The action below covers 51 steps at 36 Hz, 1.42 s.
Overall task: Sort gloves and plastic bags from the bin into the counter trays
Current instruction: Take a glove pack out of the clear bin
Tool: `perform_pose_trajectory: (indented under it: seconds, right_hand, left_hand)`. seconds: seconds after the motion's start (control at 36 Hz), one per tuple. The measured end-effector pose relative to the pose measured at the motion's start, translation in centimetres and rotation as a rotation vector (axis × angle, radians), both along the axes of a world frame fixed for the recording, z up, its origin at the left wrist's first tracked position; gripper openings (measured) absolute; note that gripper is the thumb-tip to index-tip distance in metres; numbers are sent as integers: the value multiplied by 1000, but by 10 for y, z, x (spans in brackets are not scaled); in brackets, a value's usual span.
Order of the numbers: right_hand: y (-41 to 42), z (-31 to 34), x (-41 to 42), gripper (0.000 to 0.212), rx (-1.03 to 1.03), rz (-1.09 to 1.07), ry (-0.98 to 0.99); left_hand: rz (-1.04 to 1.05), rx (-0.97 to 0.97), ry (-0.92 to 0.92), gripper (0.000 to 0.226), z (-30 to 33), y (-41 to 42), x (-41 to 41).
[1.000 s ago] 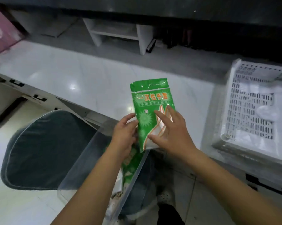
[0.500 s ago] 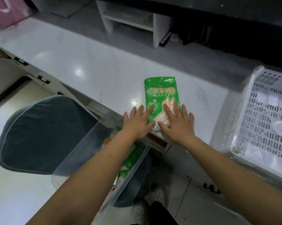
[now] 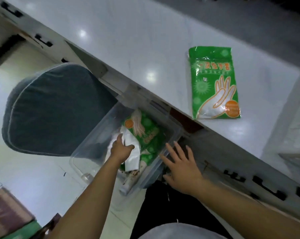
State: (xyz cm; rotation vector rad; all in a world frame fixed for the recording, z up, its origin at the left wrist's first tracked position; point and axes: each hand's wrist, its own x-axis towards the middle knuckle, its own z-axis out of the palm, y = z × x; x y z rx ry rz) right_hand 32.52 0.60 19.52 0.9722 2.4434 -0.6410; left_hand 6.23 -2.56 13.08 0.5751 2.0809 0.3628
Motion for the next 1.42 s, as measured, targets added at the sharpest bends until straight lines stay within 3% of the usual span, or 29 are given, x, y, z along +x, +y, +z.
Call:
perform_pose_trajectory:
  seconds: [0.14, 0.33, 0.53, 0.61, 0.67, 0.83, 0.97, 1.08, 1.17, 1.22, 1.42]
  right_hand:
    - [-15, -60, 0, 78, -125, -29, -168]
    - [-22, -93, -1, 87, -204, 104, -160]
    - [-19, -85, 0, 82, -32, 97, -117]
    - [-19, -90, 2, 80, -21, 123, -61]
    - [-19, -89, 2, 81, -56, 82, -78]
    - [-16, -88, -3, 81, -220, 48, -128]
    - [3, -55, -25, 86, -284, -67, -129]
    - [34, -3, -54, 94, -192, -186, 114]
    - [66, 43, -72, 97, -59, -161, 324]
    - [88, 74, -82, 98, -10, -118, 362]
    - [145, 169, -98, 52, -41, 139, 393]
  left_hand:
    - [123, -28, -158, 79, -69, 22, -12]
    - [494, 23, -310, 64, -124, 80, -28]
    - [1101, 50, -565, 53, -146, 106, -27]
    - [1164, 150, -504, 34, -145, 106, -20]
    - [1169, 184, -466, 35, -142, 105, -18]
    - [1015, 153, -416, 35, -131, 100, -14]
    - [802, 266, -341, 21, -83, 81, -11]
    - [540, 405, -279, 21, -29, 55, -14]
    - [318, 498, -244, 27, 11, 36, -15]
    - [197, 517, -235, 26, 39, 26, -16]
    - [-136, 644, -163, 22, 142, 21, 2]
